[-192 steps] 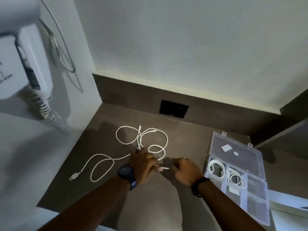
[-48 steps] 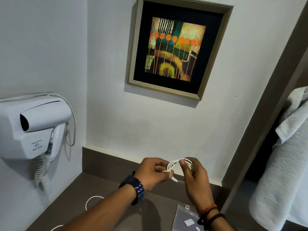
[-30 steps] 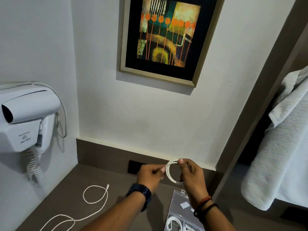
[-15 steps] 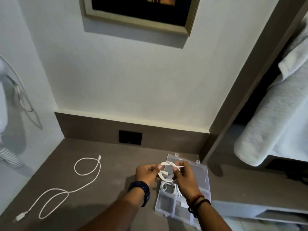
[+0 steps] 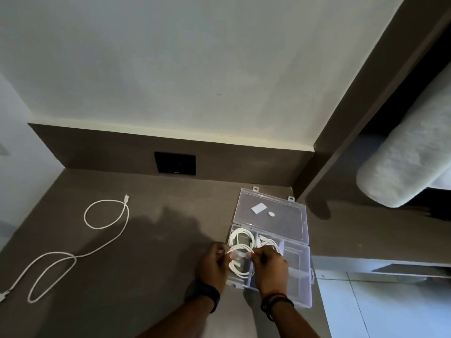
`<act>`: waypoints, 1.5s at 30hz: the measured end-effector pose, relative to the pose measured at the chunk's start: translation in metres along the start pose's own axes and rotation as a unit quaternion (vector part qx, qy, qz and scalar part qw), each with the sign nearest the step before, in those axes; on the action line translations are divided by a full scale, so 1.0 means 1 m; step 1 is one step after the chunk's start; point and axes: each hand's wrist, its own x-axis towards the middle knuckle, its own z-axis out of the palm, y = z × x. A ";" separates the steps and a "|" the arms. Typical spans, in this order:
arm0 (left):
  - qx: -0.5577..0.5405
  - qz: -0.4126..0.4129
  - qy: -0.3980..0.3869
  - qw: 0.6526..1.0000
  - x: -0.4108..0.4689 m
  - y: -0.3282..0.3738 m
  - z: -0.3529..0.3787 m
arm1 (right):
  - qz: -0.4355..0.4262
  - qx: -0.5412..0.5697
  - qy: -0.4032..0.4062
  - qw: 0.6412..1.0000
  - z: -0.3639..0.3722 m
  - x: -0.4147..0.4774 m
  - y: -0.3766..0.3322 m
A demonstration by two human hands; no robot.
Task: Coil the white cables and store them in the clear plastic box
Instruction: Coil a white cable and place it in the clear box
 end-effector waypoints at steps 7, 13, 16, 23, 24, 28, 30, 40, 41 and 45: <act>0.203 0.186 -0.064 0.959 0.011 -0.024 -0.006 | -0.171 -0.220 -0.054 0.959 0.003 -0.002 0.004; 0.212 0.137 -0.053 0.966 0.015 -0.034 -0.009 | -0.269 -0.264 -0.041 0.925 0.007 -0.001 0.005; 0.169 0.123 -0.074 0.975 0.020 -0.027 -0.013 | -0.306 -0.271 -0.038 0.912 0.008 0.002 0.008; 0.129 0.179 -0.117 0.968 0.027 -0.024 -0.026 | -0.389 -0.263 -0.022 0.883 0.008 0.006 0.016; 0.117 0.160 -0.123 0.972 0.028 -0.025 -0.028 | -0.393 -0.259 -0.022 0.882 0.008 0.005 0.016; 0.119 0.160 -0.161 0.967 0.032 -0.028 -0.025 | -0.405 -0.238 -0.015 0.883 0.011 0.003 0.015; 0.118 0.165 -0.158 0.966 0.031 -0.027 -0.024 | -0.420 -0.235 -0.018 0.877 0.010 0.003 0.018; 0.178 0.186 -0.149 0.955 0.030 -0.034 -0.015 | -0.448 -0.260 -0.005 0.855 0.014 -0.005 0.031; 0.190 0.191 -0.156 0.950 0.030 -0.032 -0.014 | -0.442 -0.267 -0.006 0.856 0.015 -0.007 0.030; 0.223 0.228 -0.162 0.934 0.028 -0.026 -0.013 | -0.407 -0.266 -0.032 0.873 0.014 -0.014 0.025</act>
